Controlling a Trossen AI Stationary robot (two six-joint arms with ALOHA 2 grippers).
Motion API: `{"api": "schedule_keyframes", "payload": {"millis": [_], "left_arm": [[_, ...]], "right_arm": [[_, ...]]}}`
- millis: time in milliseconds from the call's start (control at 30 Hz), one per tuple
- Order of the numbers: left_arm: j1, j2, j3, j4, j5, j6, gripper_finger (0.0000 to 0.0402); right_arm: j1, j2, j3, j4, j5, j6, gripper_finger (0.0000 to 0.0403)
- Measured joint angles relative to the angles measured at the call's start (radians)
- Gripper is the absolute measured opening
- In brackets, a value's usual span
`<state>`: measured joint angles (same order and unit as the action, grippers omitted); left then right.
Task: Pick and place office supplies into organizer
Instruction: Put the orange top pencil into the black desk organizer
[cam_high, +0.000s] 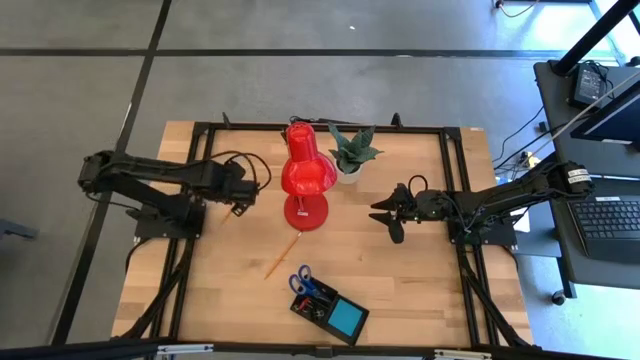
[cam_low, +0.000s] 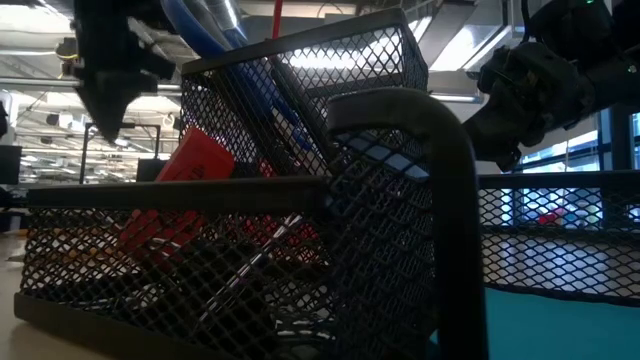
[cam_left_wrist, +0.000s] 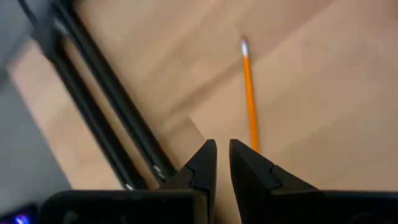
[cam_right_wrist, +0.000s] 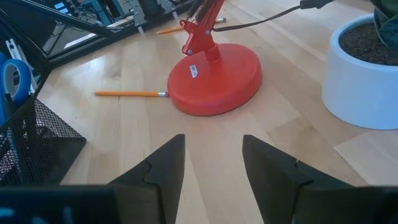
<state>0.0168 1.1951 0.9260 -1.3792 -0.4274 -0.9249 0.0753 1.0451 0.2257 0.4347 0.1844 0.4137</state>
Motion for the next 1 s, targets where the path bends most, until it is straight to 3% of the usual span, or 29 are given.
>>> {"api": "schedule_keyframes", "payload": {"millis": [167, 367, 567, 733, 1000], "left_arm": [[0.101, 0.0, -0.071, 0.126, 0.104, 0.083, 0.0052], [0.196, 0.0, -0.133, 0.321, 0.215, 0.153, 0.0097], [0.272, 0.001, -0.198, 0.402, 0.202, 0.175, 0.0136], [0.306, 0.024, -0.255, 0.426, 0.167, 0.134, 0.0145], [0.313, 0.113, -0.332, 0.543, 0.269, 0.135, 0.0145]], "right_arm": [[0.0, 0.0, 0.0, 0.0, 0.0, -0.002, 0.0165], [0.0, 0.0, 0.0, 0.0, 0.0, 0.0, 0.0165], [0.0, 0.0, 0.0, 0.0, 0.0, 0.0, 0.0165], [0.0, 0.0, 0.0, -0.003, 0.0, -0.005, 0.0165], [0.0, 0.0, 0.0, -0.01, 0.0, -0.028, 0.0165]]}}
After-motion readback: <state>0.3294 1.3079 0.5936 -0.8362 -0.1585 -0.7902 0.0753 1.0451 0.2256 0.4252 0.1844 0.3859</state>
